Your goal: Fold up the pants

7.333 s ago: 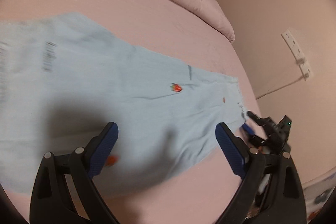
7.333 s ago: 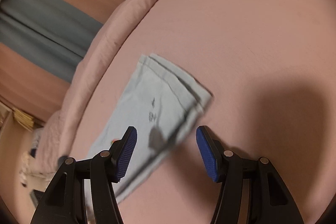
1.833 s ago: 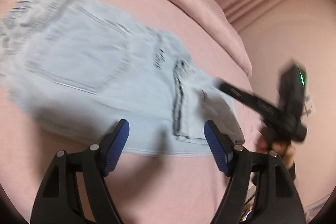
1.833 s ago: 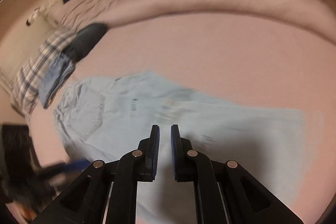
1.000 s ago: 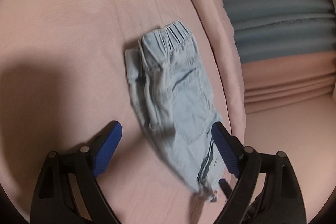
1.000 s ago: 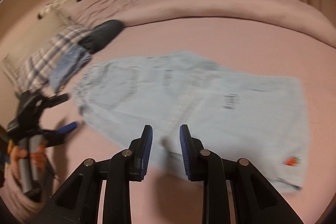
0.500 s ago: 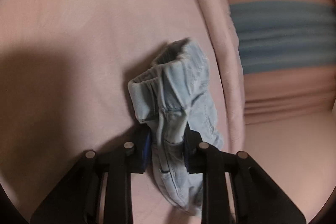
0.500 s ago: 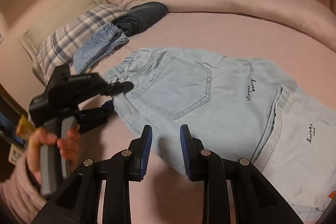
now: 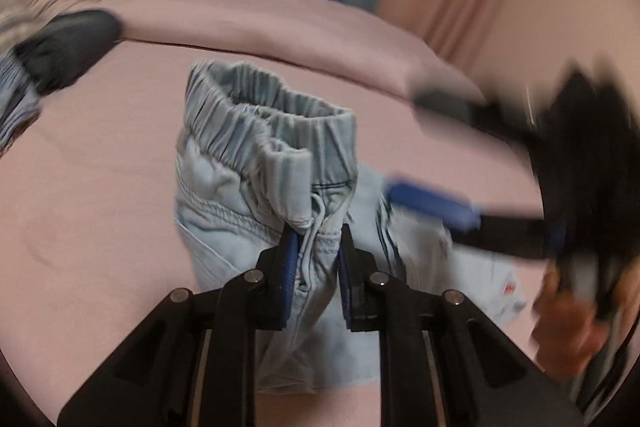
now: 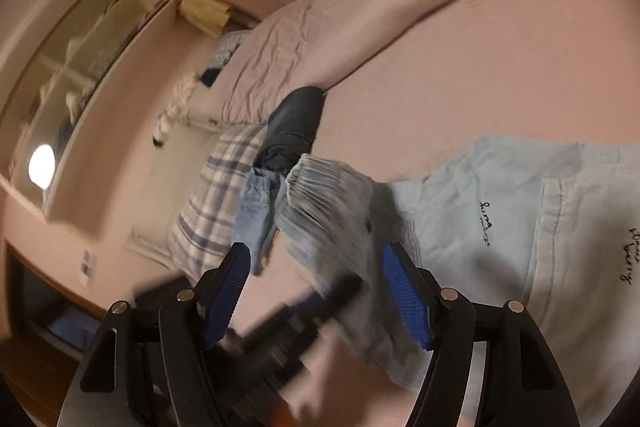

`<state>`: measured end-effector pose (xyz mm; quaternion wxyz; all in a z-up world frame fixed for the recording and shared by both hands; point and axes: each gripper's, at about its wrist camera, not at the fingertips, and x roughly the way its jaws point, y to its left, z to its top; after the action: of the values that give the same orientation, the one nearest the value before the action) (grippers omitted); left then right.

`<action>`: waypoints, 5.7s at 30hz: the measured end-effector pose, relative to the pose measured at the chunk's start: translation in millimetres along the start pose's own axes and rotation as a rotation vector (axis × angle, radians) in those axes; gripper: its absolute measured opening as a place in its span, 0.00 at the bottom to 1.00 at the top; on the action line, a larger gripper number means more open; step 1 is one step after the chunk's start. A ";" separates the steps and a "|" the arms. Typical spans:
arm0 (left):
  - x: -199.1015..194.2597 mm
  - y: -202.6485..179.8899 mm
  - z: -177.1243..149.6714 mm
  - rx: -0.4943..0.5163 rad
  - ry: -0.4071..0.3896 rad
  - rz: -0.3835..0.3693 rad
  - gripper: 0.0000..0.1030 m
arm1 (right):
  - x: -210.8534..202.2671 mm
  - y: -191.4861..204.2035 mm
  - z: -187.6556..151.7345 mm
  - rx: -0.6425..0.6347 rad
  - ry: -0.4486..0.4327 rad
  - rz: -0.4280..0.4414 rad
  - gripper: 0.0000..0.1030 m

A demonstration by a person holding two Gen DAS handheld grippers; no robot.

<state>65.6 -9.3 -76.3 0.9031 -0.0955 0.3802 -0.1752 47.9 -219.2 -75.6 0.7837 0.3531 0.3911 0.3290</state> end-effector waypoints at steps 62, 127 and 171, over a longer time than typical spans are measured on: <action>72.3 -49.9 1.0 0.027 0.232 -0.027 0.98 | -156.9 -125.9 -19.5 0.258 -0.171 -0.449 0.38; 145.0 20.0 -12.1 -0.522 0.402 -0.435 0.28 | -133.2 -138.5 -9.9 0.097 -0.101 -0.376 0.51; 146.8 111.0 99.8 -0.123 0.185 0.078 0.14 | 40.6 -82.8 96.4 -0.190 -0.069 -0.438 0.34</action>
<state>259.9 39.6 -136.9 0.8628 -0.1193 0.4752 -0.1244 168.6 -259.9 -115.3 0.8790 0.1953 0.3986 0.1741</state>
